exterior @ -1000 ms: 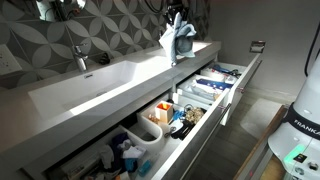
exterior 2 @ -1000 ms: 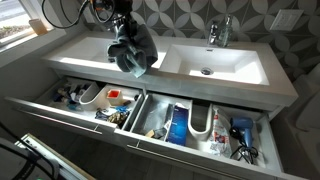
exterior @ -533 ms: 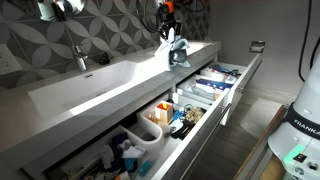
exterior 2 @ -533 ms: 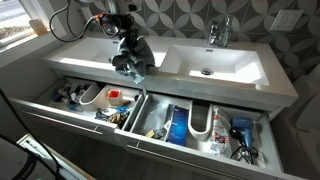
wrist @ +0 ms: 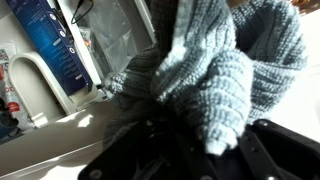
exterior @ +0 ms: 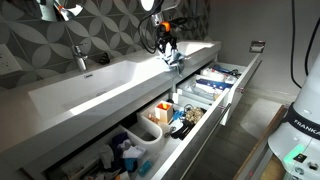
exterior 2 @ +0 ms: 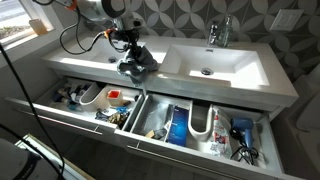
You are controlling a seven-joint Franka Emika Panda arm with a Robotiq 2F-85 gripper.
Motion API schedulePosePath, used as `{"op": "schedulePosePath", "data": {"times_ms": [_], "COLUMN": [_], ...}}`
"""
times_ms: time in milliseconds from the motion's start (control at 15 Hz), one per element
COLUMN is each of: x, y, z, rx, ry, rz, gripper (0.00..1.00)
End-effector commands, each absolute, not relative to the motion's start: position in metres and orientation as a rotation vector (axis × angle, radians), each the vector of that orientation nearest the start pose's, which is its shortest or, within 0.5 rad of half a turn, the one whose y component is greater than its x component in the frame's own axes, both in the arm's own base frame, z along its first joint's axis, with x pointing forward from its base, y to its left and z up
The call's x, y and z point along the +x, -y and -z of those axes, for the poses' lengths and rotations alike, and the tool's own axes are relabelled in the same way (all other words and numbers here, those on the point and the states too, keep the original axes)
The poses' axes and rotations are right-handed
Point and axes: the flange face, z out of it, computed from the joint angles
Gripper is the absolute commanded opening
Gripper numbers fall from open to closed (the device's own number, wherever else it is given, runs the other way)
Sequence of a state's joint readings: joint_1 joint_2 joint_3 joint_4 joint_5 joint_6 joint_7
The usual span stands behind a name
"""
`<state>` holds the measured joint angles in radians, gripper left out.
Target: Pick up the blue towel and wipe the bathroom counter, put the blue towel back on the bathroom counter
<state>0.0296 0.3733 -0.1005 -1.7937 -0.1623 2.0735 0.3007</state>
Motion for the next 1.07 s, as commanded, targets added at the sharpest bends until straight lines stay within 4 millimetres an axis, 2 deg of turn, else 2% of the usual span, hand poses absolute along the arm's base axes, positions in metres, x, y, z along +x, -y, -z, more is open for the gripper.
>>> {"op": "schedulePosePath", "data": {"times_ms": [0,267,1000], "x": [0.634,0.631,0.629], "y": [0.046,0.063,0.174], "z": [-0.319,-0.312,-0.308], "rx": [-3.313,-3.331,-3.317], "ry": [-0.425,-0.475,-0.964], "rz": [-0.090,-0.102,-0.021], "gripper": [0.07,0.07,0.07]}}
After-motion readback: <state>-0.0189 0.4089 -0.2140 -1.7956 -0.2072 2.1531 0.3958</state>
